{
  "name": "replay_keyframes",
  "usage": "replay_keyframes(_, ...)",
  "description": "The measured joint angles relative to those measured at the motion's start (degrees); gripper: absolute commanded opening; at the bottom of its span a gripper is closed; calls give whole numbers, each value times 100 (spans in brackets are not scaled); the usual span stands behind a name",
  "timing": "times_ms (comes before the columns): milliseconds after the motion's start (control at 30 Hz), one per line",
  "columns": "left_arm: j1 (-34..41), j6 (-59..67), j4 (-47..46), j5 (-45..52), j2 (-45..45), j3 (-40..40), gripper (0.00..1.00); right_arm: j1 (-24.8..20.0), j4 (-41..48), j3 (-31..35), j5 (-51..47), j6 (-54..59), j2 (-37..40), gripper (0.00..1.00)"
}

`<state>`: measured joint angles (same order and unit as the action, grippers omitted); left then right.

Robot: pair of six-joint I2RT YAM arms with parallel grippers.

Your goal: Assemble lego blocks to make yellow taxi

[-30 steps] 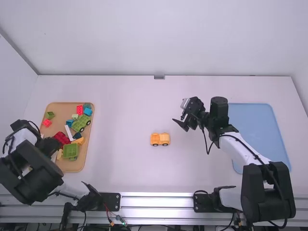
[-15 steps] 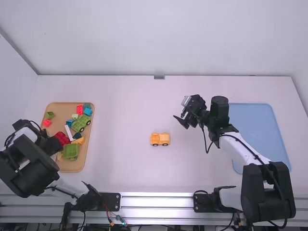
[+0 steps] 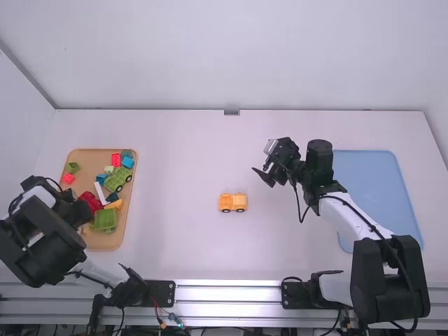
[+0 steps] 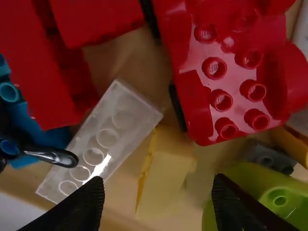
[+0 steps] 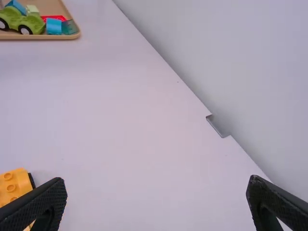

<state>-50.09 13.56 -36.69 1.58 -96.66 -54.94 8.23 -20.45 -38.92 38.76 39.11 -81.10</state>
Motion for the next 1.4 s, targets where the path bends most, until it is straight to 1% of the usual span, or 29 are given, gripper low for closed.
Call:
replay_keyframes(33,0,13,26,13,0,48,49,2,0,0,2,4,0,98)
replay_keyframes(267,0,52,83,101,2,168,44,2,-11,0,0,4,2,98)
replay_keyframes(667,0,96,509,76,0,546,42,0,-133,0,-2,-125,0,98)
replay_keyframes(900,4,306,1113,74,0,678,41,0,-149,0,0,-131,0,98)
replay_keyframes(967,4,330,1084,76,0,776,38,0,-149,0,2,-129,2,98)
replay_keyframes(1133,4,369,1054,76,-2,828,37,2,-149,0,0,-125,0,98)
replay_keyframes(1233,4,372,1110,76,-4,828,33,2,-151,0,2,-129,0,98)
replay_keyframes(1400,4,374,1152,76,-4,828,33,2,-151,0,0,-133,0,98)
